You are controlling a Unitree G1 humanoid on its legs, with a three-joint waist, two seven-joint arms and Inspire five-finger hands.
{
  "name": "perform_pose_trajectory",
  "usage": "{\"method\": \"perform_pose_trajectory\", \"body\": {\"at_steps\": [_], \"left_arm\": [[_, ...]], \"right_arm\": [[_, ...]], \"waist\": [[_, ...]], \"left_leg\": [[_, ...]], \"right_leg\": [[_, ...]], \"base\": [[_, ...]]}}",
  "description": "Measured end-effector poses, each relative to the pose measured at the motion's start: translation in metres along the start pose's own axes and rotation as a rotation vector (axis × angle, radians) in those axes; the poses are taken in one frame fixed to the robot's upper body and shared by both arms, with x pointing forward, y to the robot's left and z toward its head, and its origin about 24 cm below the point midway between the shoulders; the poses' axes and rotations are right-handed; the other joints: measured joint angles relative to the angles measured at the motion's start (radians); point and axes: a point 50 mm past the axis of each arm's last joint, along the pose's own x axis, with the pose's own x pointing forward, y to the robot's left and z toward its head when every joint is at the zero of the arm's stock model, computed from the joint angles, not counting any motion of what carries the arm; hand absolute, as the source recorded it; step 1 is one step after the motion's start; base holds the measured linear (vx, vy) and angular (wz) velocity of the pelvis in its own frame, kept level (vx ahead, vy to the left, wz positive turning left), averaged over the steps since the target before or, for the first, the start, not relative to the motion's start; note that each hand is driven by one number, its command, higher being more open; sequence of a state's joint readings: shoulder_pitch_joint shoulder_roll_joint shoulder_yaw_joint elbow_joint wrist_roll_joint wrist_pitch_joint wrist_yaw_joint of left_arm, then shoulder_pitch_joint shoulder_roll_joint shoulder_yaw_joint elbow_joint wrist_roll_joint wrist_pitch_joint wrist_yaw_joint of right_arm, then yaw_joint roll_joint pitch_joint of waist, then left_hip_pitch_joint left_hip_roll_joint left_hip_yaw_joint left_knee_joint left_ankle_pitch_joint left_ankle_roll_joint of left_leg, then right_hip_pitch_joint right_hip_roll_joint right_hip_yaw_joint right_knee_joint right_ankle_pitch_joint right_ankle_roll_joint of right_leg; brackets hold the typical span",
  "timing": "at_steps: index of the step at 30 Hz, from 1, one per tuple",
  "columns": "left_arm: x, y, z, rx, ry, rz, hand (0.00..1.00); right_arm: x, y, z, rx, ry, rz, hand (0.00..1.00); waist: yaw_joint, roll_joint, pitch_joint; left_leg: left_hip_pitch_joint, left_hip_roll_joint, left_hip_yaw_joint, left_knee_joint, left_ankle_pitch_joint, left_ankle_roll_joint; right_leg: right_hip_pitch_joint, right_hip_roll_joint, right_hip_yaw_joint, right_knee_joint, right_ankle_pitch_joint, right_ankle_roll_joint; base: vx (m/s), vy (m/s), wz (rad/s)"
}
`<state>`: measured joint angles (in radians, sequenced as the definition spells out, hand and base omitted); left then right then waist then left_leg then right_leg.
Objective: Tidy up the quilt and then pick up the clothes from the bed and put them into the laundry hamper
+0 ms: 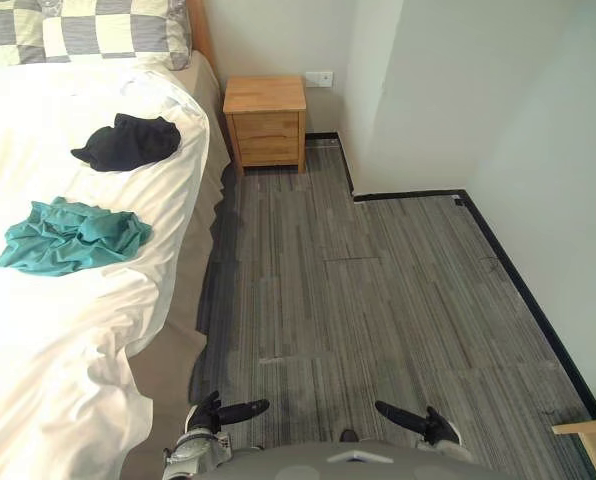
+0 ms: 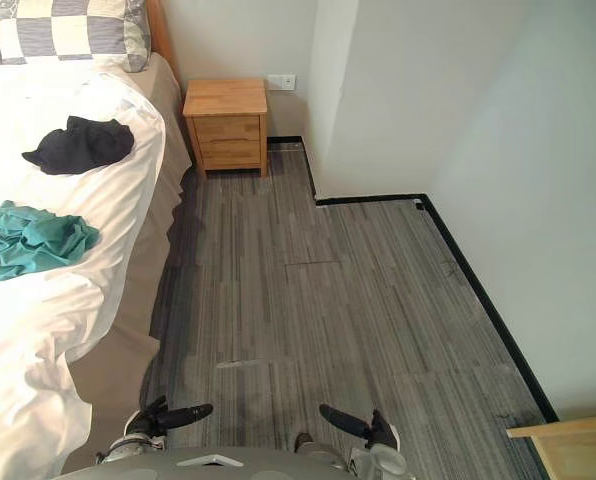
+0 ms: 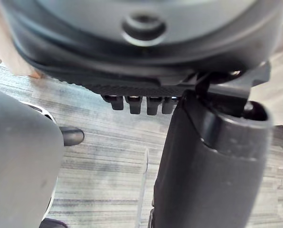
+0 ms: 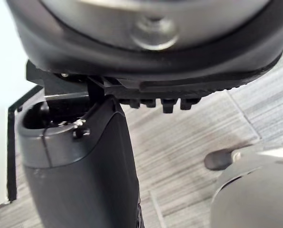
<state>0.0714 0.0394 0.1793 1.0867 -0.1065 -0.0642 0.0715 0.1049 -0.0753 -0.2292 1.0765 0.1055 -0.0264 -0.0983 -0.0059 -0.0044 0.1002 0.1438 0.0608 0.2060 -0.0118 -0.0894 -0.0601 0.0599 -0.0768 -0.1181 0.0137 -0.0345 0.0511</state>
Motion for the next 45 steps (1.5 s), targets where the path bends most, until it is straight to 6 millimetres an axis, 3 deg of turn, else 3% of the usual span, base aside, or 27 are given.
{"method": "perform_pose_trajectory", "body": {"at_steps": [3,4,5,7,8,10,12,14,18,20,21,22,23,24,26,28,30,32,34,35,36,37,40,41,42,43,45], "left_arm": [[-0.001,0.003,0.003,-0.091,-0.026,0.047,1.00],[-0.001,0.007,0.009,-0.116,-0.045,0.063,1.00],[-0.001,0.005,0.016,-0.141,-0.077,0.060,1.00],[-0.001,0.005,0.026,-0.168,-0.123,0.069,1.00],[-0.002,0.007,0.027,-0.170,-0.140,0.075,1.00],[-0.002,0.004,0.028,-0.175,-0.146,0.067,1.00],[-0.002,0.004,0.028,-0.193,-0.144,0.066,1.00],[-0.002,0.004,0.028,-0.193,-0.144,0.067,1.00],[-0.002,0.012,0.033,-0.198,-0.174,0.092,1.00],[-0.001,0.015,0.031,-0.193,-0.164,0.102,1.00],[-0.001,0.016,0.028,-0.179,-0.148,0.107,1.00],[0.000,0.021,0.027,-0.148,-0.133,0.113,1.00],[0.000,0.022,0.028,-0.131,-0.130,0.114,1.00],[0.001,0.024,0.024,-0.103,-0.101,0.115,1.00],[0.001,0.027,0.020,-0.089,-0.075,0.123,1.00],[0.002,0.023,0.022,-0.056,-0.075,0.118,1.00],[0.004,0.013,0.029,-0.067,-0.090,0.096,1.00],[0.005,0.001,0.038,-0.071,-0.110,0.066,1.00],[0.005,-0.011,0.041,-0.075,-0.122,0.030,1.00],[0.005,-0.014,0.038,-0.083,-0.111,0.025,1.00],[0.004,-0.018,0.030,-0.094,-0.086,0.017,1.00],[0.003,-0.027,0.029,-0.102,-0.081,-0.002,1.00],[0.002,-0.030,0.025,-0.107,-0.073,-0.006,1.00],[0.001,-0.027,0.026,-0.115,-0.087,0.003,1.00],[0.000,-0.023,0.027,-0.132,-0.103,0.014,1.00],[0.000,-0.019,0.028,-0.155,-0.109,0.029,1.00],[-0.001,-0.013,0.030,-0.170,-0.125,0.060,1.00]], "right_arm": [[-0.002,-0.007,-0.010,0.036,0.027,-0.022,1.00],[-0.002,-0.008,-0.009,0.032,0.022,-0.024,1.00],[-0.002,-0.008,-0.006,0.032,0.010,-0.028,1.00],[-0.002,-0.008,-0.005,0.029,0.003,-0.036,1.00],[-0.002,-0.009,-0.005,0.024,0.004,-0.039,1.00],[-0.002,-0.008,0.002,0.026,-0.019,-0.040,1.00],[-0.001,-0.007,0.004,0.027,-0.026,-0.038,1.00],[-0.002,-0.007,-0.001,0.028,-0.017,-0.050,1.00],[-0.005,0.002,-0.010,0.049,0.002,-0.035,1.00],[-0.006,0.002,-0.013,0.075,0.014,-0.041,1.00],[-0.006,-0.001,-0.015,0.082,0.016,-0.049,1.00],[-0.007,-0.002,-0.015,0.090,0.012,-0.053,1.00],[-0.007,-0.002,-0.015,0.090,0.008,-0.053,1.00],[-0.008,0.000,-0.018,0.100,0.011,-0.047,1.00],[-0.009,0.003,-0.015,0.128,-0.026,-0.033,1.00],[-0.009,0.004,-0.007,0.149,-0.067,-0.028,1.00],[-0.008,0.002,-0.004,0.176,-0.073,-0.032,1.00],[-0.008,0.000,-0.001,0.184,-0.079,-0.037,1.00],[-0.007,-0.003,-0.001,0.179,-0.064,-0.042,1.00],[-0.007,-0.004,-0.004,0.176,-0.045,-0.045,1.00],[-0.005,-0.010,-0.002,0.165,-0.043,-0.054,1.00],[-0.004,-0.012,0.005,0.160,-0.062,-0.055,1.00],[-0.003,-0.014,0.004,0.191,-0.049,-0.067,1.00],[-0.003,-0.018,0.004,0.182,-0.044,-0.078,1.00],[-0.003,-0.020,0.005,0.156,-0.050,-0.092,1.00],[-0.003,-0.020,0.005,0.129,-0.046,-0.097,1.00],[-0.003,-0.017,0.003,0.098,-0.026,-0.093,1.00]], "waist": [[0.003,0.012,0.023],[0.005,0.018,0.039],[0.010,0.020,0.060],[0.032,0.012,0.089],[0.036,0.013,0.086],[0.037,0.016,0.084],[0.041,0.012,0.086],[0.062,-0.001,0.082],[0.082,-0.047,0.070],[0.085,-0.058,0.067],[0.079,-0.060,0.066],[0.059,-0.062,0.067],[0.051,-0.062,0.070],[0.035,-0.065,0.073],[0.007,-0.067,0.074],[-0.020,-0.055,0.081],[-0.025,-0.035,0.092],[-0.029,-0.019,0.102],[-0.037,-0.006,0.112],[-0.042,0.001,0.116],[-0.041,0.035,0.123],[-0.034,0.064,0.130],[-0.044,0.082,0.134],[-0.040,0.089,0.140],[-0.024,0.097,0.144],[-0.011,0.099,0.144],[0.017,0.067,0.153]], "left_leg": [[-0.108,0.043,-0.043,0.244,-0.120,-0.025],[-0.208,0.068,-0.065,0.450,-0.148,-0.063],[-0.308,0.090,-0.074,0.652,-0.117,-0.080],[-0.393,0.120,-0.052,0.847,-0.041,-0.080],[-0.428,0.128,-0.027,0.876,-0.080,-0.072],[-0.451,0.119,0.024,0.749,-0.117,-0.038],[-0.450,0.085,0.067,0.495,-0.080,-0.012],[-0.418,0.047,0.119,0.307,0.089,0.048],[-0.422,0.022,0.167,0.420,-0.040,0.094],[-0.370,0.011,0.185,0.418,-0.084,0.098],[-0.320,0.003,0.190,0.384,-0.101,0.098],[-0.265,-0.004,0.189,0.349,-0.118,0.099],[-0.236,-0.007,0.187,0.331,-0.126,0.098],[-0.179,-0.012,0.187,0.302,-0.139,0.094],[-0.092,-0.011,0.183,0.259,-0.159,0.082],[-0.011,0.014,0.152,0.205,-0.174,0.075],[0.038,0.041,0.121,0.164,-0.180,0.067],[0.078,0.063,0.091,0.115,-0.182,0.063],[0.137,0.080,0.080,0.079,-0.197,0.037],[0.177,0.091,0.065,0.076,-0.208,0.013],[0.207,0.124,0.060,0.080,-0.196,-0.010],[0.210,0.147,0.052,0.109,-0.129,-0.043],[0.130,0.196,-0.064,0.398,0.054,-0.042],[0.014,0.225,-0.150,0.660,0.172,-0.060],[-0.106,0.243,-0.201,0.929,0.151,-0.080],[-0.184,0.247,-0.209,1.065,0.104,-0.099],[-0.296,0.233,-0.176,1.157,0.017,-0.096]], "right_leg": [[0.028,0.005,-0.046,0.000,-0.033,-0.010],[0.035,0.010,-0.060,0.005,-0.043,-0.017],[0.048,0.010,-0.075,0.009,-0.051,-0.019],[0.086,0.004,-0.071,0.005,-0.067,-0.027],[0.102,-0.003,-0.068,0.002,-0.073,-0.026],[0.099,-0.025,-0.057,0.001,-0.085,-0.012],[0.094,-0.060,-0.039,0.000,-0.100,0.010],[0.099,-0.113,-0.009,0.001,-0.138,0.054],[0.100,-0.148,0.022,0.053,-0.129,0.053],[0.079,-0.163,0.061,0.160,-0.128,0.055],[0.024,-0.167,0.095,0.317,-0.120,0.070],[-0.067,-0.168,0.132,0.530,-0.069,0.148],[-0.112,-0.167,0.154,0.634,-0.026,0.183],[-0.199,-0.163,0.174,0.836,0.000,0.177],[-0.308,-0.142,0.132,1.009,-0.046,0.105],[-0.392,-0.104,0.006,0.935,-0.149,0.037],[-0.430,-0.064,-0.095,0.715,-0.166,0.001],[-0.471,-0.036,-0.128,0.445,-0.126,0.007],[-0.501,-0.027,-0.101,0.185,-0.004,0.016],[-0.494,-0.018,-0.080,0.185,0.122,-0.005],[-0.491,0.010,-0.073,0.235,0.155,-0.063],[-0.513,0.024,-0.072,0.338,0.072,-0.087],[-0.435,0.048,-0.099,0.412,-0.070,-0.103],[-0.350,0.080,-0.099,0.365,-0.102,-0.110],[-0.261,0.118,-0.095,0.308,-0.118,-0.127],[-0.190,0.137,-0.090,0.268,-0.131,-0.138],[-0.061,0.150,-0.065,0.189,-0.152,-0.155]], "base": [[0.06,0.018,0.40],[0.06,0.012,0.43],[0.07,-0.002,0.34],[0.13,0.030,0.07],[0.20,0.078,-0.04],[0.25,0.125,-0.13],[0.34,0.231,-0.28],[0.39,0.279,-0.38],[0.40,0.160,-0.24],[0.39,0.176,-0.31],[0.35,0.168,-0.16],[0.34,0.155,-0.10],[0.34,0.121,0.03],[0.44,0.089,0.00],[0.47,0.057,0.06],[0.45,-0.028,0.47],[0.52,-0.109,0.64],[0.50,-0.153,0.63],[0.70,-0.298,0.66],[0.67,-0.281,0.46],[0.58,-0.224,0.05],[0.56,-0.278,-0.15],[0.70,-0.405,0.05],[0.74,-0.319,-0.07],[0.72,-0.269,-0.22],[0.73,-0.212,-0.31],[0.52,-0.133,-0.27]]}}
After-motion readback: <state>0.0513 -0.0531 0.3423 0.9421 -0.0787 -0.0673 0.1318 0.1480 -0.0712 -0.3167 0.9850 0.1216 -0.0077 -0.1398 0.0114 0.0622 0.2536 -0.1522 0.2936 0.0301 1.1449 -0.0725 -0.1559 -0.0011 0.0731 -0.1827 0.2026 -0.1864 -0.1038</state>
